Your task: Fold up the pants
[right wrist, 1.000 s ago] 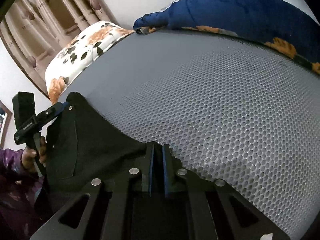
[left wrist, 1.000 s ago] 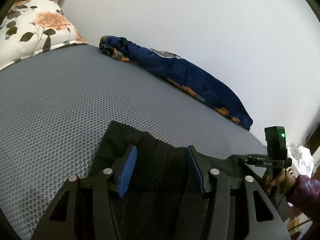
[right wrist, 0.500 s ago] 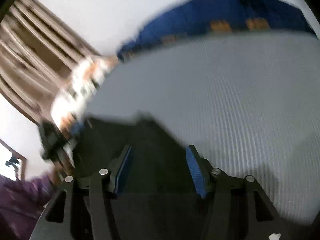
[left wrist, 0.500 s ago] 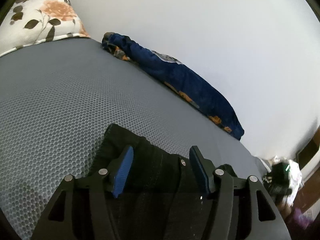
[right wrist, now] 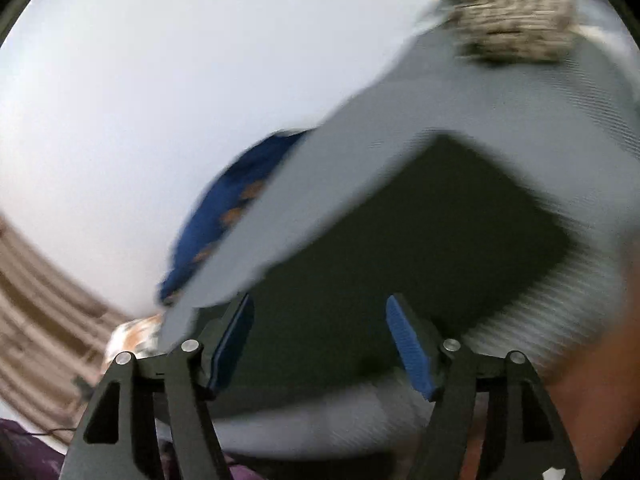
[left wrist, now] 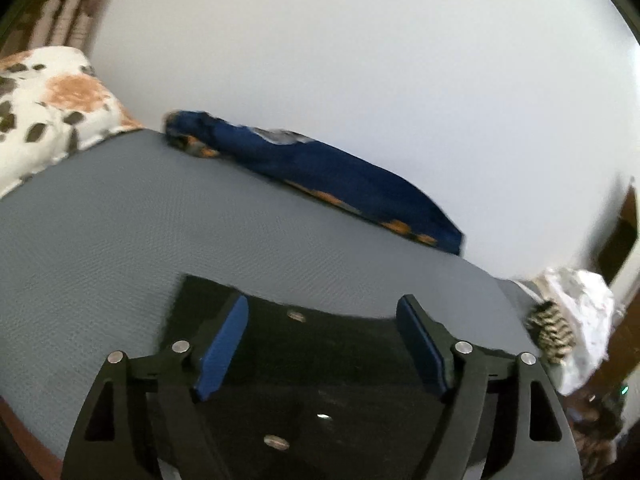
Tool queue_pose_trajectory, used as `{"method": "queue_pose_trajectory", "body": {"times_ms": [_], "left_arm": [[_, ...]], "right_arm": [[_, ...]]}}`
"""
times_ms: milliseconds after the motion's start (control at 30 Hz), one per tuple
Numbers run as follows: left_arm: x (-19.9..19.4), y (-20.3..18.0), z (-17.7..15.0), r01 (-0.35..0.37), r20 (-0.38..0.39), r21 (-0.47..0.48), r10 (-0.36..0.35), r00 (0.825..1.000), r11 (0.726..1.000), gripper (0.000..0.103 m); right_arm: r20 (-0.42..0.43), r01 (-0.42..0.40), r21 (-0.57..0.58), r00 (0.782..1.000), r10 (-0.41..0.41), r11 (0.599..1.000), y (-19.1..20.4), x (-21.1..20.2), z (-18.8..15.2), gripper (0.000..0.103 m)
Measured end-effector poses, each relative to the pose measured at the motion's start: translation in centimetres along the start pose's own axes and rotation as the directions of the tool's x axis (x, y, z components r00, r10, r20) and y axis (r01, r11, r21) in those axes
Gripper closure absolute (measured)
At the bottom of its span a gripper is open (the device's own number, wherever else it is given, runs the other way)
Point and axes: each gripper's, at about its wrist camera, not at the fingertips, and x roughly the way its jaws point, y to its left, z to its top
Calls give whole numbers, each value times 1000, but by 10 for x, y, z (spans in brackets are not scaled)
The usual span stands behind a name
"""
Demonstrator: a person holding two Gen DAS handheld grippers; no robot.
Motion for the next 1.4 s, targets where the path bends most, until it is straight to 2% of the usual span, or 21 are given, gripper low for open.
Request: {"method": "queue_pose_trajectory", "body": {"times_ms": [100, 200, 333, 567, 833, 967, 1167, 1200, 1233, 1267, 1300, 1400], "left_arm": [[7, -25, -7, 59, -60, 8, -58, 997, 998, 25], [16, -52, -16, 130, -129, 4, -129, 983, 991, 25], [18, -77, -26, 165, -184, 22, -158, 970, 986, 25], [27, -93, -40, 156, -266, 1, -150, 952, 988, 21], [37, -96, -53, 145, -312, -58, -156, 937, 988, 21], [40, -104, -58, 152, -337, -35, -155, 928, 988, 21], [41, -105, -60, 159, -340, -29, -159, 927, 987, 21], [41, -104, -60, 159, -340, -33, -161, 927, 987, 21], [42, -103, -60, 158, -344, -39, -161, 925, 987, 21], [42, -101, -61, 155, -350, -48, -162, 923, 987, 21], [42, -100, -61, 154, -352, -55, -163, 922, 987, 21], [39, -95, -60, 154, -343, -72, -170, 924, 985, 21]], "right_arm": [[63, 35, 127, 997, -43, 991, -43, -42, -16, 36], [126, 37, 178, 990, -60, 983, -61, -55, -21, 36], [126, 1, 171, 992, -23, 985, -68, -46, -14, 36], [139, -42, 228, 990, 10, 973, -91, -21, 1, 37], [148, -51, 208, 989, 20, 977, -85, 0, 15, 29], [115, 4, 92, 993, -15, 996, -64, 22, 17, 29], [155, 81, 55, 984, -88, 995, -58, 30, 21, 33], [152, 81, 58, 984, -89, 995, -59, 30, 21, 35], [144, 91, 66, 985, -100, 994, -61, 29, 21, 50], [132, 109, 77, 984, -119, 991, -62, 28, 22, 77], [112, 121, 96, 985, -132, 988, -64, 27, 23, 88], [68, 172, 107, 981, -180, 979, -66, 28, 25, 94]]}}
